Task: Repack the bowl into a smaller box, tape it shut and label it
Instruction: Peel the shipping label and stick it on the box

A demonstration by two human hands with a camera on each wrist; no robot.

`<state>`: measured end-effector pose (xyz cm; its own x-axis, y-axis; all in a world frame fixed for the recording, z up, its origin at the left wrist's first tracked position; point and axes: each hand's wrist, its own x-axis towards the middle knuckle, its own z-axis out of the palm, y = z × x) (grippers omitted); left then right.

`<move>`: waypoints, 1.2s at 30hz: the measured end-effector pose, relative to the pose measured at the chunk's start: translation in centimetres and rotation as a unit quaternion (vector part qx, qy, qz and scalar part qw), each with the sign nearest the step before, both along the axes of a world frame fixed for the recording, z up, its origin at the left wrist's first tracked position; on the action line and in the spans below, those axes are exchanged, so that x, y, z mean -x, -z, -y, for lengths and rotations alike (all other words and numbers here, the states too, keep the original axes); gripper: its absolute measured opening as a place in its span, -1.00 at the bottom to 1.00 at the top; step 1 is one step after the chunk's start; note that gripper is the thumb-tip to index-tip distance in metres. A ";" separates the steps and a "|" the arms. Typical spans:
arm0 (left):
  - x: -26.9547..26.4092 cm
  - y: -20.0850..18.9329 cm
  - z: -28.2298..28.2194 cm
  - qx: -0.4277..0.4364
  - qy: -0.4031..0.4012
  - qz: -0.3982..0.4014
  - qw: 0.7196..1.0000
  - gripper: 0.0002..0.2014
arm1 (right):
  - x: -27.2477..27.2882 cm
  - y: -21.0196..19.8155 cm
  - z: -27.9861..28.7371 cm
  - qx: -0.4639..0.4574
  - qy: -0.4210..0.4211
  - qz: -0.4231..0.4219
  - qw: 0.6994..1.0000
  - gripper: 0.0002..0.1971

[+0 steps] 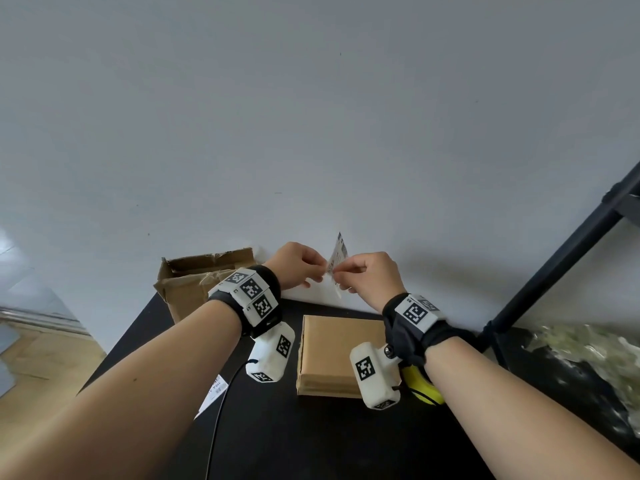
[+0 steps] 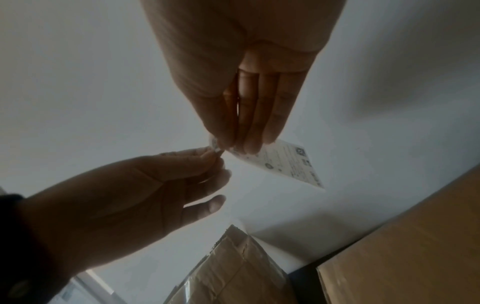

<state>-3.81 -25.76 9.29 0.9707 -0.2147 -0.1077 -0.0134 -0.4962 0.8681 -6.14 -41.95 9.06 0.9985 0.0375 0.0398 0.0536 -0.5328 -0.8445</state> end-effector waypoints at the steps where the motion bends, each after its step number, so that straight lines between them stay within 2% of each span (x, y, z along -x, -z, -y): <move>1: -0.1 -0.1 0.1 0.001 0.000 0.000 1.000 -0.88 | -0.1 0.0 0.0 0.000 0.004 0.005 1.000 -0.80; 7: -0.1 -0.3 0.8 -0.001 0.014 0.004 1.000 -0.96 | -0.5 -0.2 0.3 0.016 0.006 0.030 0.999 -0.95; 21: -1.4 -0.9 2.3 -0.025 -0.007 0.037 0.999 -0.89 | -2.0 -0.4 1.1 0.046 0.009 0.074 0.996 -0.92; 36: -2.4 -0.7 2.4 -0.053 0.010 0.033 0.998 -0.91 | -2.6 -0.5 1.5 0.076 -0.001 0.043 0.996 -0.95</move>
<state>-1.38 -28.17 9.99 0.9719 -0.2257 -0.0665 -0.0806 -0.5849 0.8071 -3.51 -43.49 9.59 0.9915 0.0508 0.1198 0.1237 -0.6535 -0.7467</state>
